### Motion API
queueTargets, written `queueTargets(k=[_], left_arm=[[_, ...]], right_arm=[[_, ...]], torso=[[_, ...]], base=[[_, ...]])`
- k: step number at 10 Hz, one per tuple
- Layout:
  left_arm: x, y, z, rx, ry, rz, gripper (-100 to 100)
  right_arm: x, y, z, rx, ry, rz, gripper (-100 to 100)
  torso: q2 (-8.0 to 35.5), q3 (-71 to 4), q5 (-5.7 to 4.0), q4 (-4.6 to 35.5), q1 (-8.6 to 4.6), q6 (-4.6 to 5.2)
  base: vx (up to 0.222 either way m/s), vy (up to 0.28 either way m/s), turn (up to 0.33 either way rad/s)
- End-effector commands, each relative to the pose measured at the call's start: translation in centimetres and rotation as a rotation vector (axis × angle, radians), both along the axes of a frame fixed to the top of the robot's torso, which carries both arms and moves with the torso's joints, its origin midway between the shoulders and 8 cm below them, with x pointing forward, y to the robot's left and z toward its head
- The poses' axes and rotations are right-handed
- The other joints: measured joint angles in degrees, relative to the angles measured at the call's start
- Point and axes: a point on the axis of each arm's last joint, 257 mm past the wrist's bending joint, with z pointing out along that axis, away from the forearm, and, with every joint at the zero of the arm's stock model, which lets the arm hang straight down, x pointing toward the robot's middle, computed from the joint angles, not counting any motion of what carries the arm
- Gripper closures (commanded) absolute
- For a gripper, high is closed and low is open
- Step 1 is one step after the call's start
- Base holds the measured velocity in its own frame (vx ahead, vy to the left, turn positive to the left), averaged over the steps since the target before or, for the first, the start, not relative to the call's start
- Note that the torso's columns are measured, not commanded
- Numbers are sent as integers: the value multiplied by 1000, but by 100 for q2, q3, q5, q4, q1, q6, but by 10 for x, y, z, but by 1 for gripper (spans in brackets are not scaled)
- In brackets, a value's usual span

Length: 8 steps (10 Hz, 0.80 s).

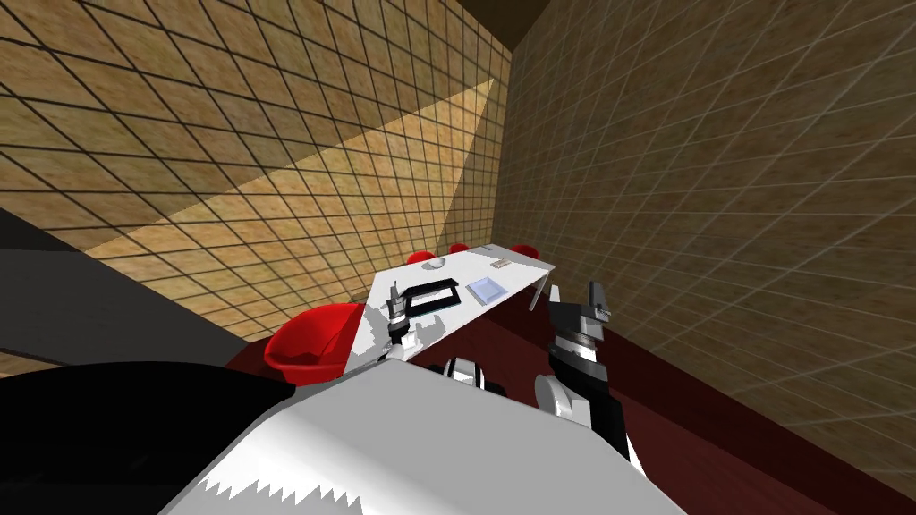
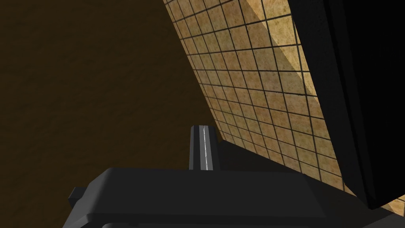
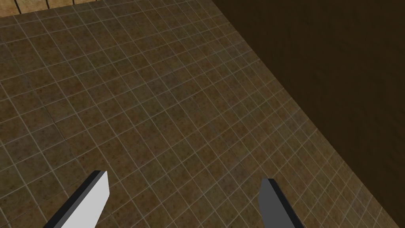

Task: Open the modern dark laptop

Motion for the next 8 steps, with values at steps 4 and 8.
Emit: queueTargets(k=[4,8], left_arm=[[21,18,28,28,-23,-114,-100],[43,34,53,51,-27,-221,-100]], right_arm=[[0,0,0,0,0,0,0],[0,0,0,0,0,0,0]], torso=[[13,-50,-169,107,-69,17],[96,-32,-245,160,-192,21]], base=[[64,-146,265],[75,-136,269]])
